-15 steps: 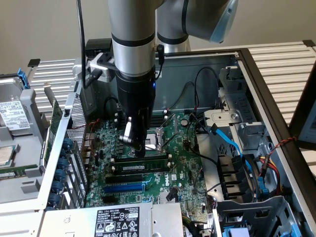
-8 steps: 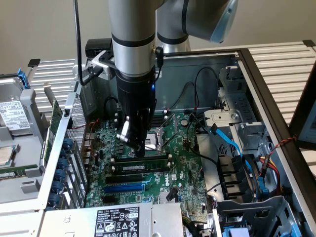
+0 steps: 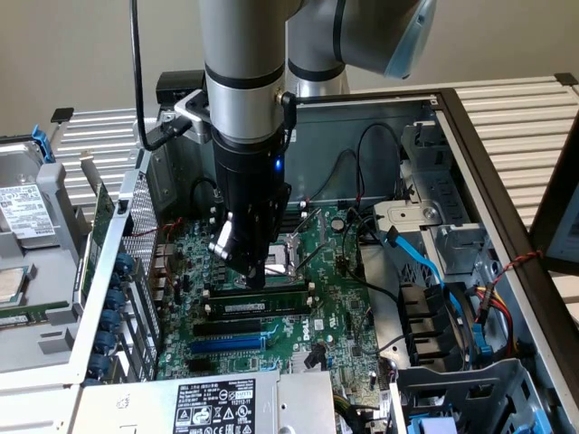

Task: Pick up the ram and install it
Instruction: 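Press down the ram until it locks into place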

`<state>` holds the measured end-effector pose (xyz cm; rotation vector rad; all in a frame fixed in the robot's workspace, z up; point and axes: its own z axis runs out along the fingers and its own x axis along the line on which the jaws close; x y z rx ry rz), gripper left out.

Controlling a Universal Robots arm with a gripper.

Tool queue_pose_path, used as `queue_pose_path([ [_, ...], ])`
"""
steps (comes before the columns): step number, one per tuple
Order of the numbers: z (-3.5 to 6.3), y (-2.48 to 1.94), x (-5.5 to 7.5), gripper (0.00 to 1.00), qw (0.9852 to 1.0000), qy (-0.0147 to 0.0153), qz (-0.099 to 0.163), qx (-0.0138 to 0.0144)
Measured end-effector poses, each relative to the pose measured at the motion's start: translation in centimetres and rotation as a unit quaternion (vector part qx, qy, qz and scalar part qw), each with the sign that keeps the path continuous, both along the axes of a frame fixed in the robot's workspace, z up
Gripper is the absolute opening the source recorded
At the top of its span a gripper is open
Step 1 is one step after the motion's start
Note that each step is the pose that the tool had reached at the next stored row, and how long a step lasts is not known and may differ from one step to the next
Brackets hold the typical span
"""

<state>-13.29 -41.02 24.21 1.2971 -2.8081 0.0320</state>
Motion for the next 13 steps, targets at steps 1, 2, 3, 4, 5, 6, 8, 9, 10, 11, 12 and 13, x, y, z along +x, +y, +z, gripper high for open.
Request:
queue_pose_path([
  [1,-0.03,0.0,0.0,0.11,1.0,0.0,-0.008,0.0],
  [2,-0.06,0.0,0.0,0.11,0.9999,0.0,-0.017,0.0],
  [3,-0.08,0.0,0.0,0.11,0.9997,0.0,-0.024,0.0],
  [4,-0.1,0.0,0.0,0.11,0.9995,0.0,-0.032,0.0],
  [5,-0.11,0.0,0.0,0.11,0.9992,0.0001,-0.04,-0.0001],
  [6,-0.12,0.0,0.0,0.11,0.9989,0.0,-0.047,-0.0001],
  [8,-0.13,0.0,0.0,0.11,0.9982,0.0,-0.061,0.0],
  [9,-0.13,0.01,0.01,0.11,0.9977,-0.0001,-0.068,0.0001],
  [10,-0.06,0.0,0.0,0.11,0.9972,0.0,-0.074,0.0],
  [11,0.08,0.0,0.0,0.11,0.9968,0.0,-0.08,0.0],
  [12,0.26,0.0,0.0,0.11,0.9963,0.0,-0.085,0.0],
  [13,0.47,0.0,0.0,0.11,0.9959,0.0,-0.091,0.0],
])
